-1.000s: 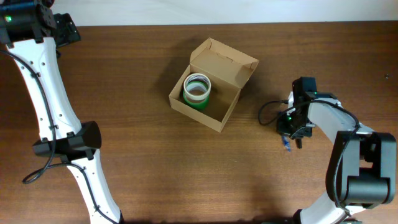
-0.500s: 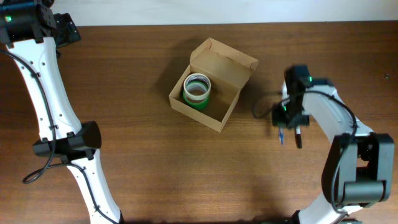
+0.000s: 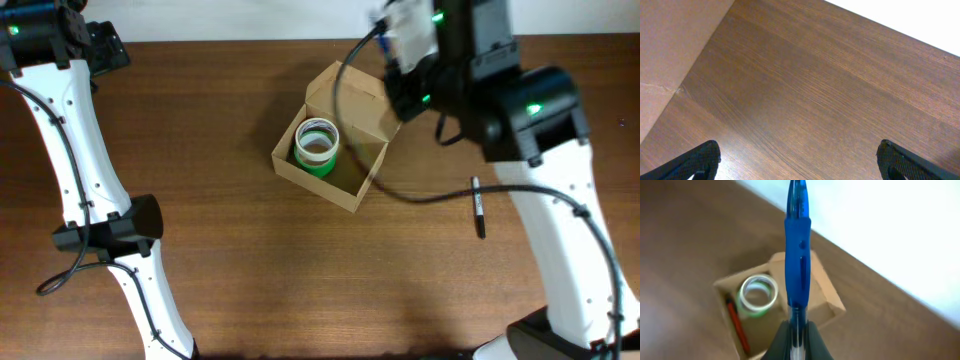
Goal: Pack container
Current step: 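Carry the blue pen over the box and lower it in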
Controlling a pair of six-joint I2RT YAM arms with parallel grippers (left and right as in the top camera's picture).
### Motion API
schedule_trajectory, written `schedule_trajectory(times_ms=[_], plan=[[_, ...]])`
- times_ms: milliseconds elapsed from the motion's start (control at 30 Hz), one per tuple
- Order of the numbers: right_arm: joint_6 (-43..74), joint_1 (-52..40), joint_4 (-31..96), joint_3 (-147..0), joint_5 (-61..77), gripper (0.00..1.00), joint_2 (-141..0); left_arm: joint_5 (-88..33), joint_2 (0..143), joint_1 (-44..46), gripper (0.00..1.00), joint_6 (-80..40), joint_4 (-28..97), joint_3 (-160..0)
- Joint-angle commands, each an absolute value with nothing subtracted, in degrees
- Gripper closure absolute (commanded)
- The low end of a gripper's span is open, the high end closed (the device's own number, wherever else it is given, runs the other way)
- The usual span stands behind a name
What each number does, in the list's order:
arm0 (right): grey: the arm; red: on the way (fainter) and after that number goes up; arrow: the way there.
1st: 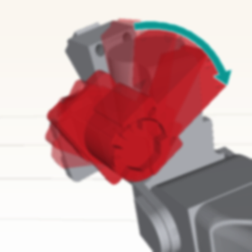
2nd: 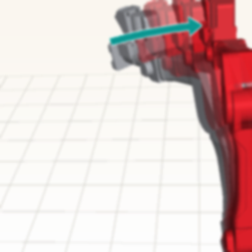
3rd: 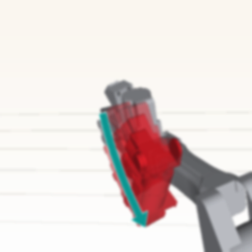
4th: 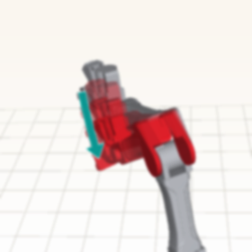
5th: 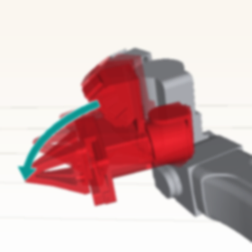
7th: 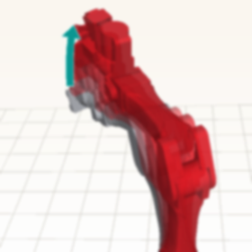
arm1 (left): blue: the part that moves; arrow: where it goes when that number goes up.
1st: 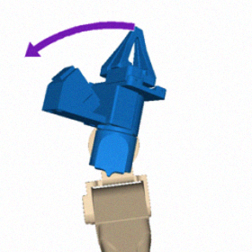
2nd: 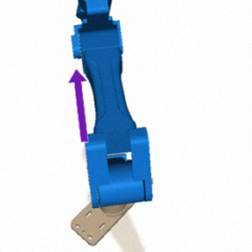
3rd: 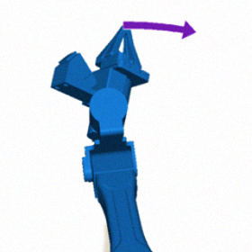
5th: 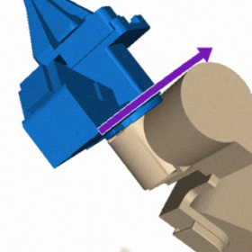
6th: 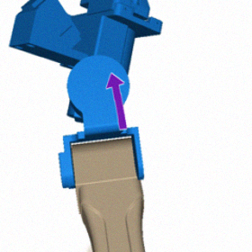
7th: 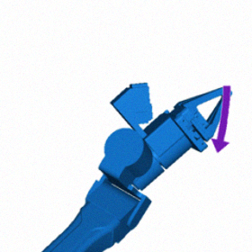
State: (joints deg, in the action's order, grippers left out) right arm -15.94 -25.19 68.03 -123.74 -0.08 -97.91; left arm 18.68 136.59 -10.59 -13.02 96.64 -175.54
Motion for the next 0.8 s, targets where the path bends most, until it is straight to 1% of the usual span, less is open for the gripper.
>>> schedule_trajectory(times_ms=[0,133,233,400,633,767], plan=[[-30.85,-29.02,69.97,-122.69,-0.10,0.96,-106.59,18.87,135.31,-10.83,0.00,-12.51,96.66,-175.26],[-34.54,-30.85,70.59,-122.69,-0.32,0.96,-113.80,18.87,135.31,-10.83,0.00,-12.53,96.66,-175.26],[-34.57,-31.79,71.46,-122.69,-0.71,0.96,-119.77,18.87,135.31,-10.83,0.00,-12.51,96.66,-175.26],[-34.50,-32.60,71.68,-122.69,-0.67,0.96,-125.56,18.87,135.31,-10.83,0.00,-12.51,96.66,-175.26],[-33.61,-33.12,71.64,-122.67,3.75,0.96,-128.62,18.87,135.31,-10.83,0.00,-12.51,96.66,-175.26],[-33.08,-34.11,71.79,-122.37,3.86,0.96,-130.21,18.87,135.31,-10.83,0.00,-12.51,96.66,-175.26]])
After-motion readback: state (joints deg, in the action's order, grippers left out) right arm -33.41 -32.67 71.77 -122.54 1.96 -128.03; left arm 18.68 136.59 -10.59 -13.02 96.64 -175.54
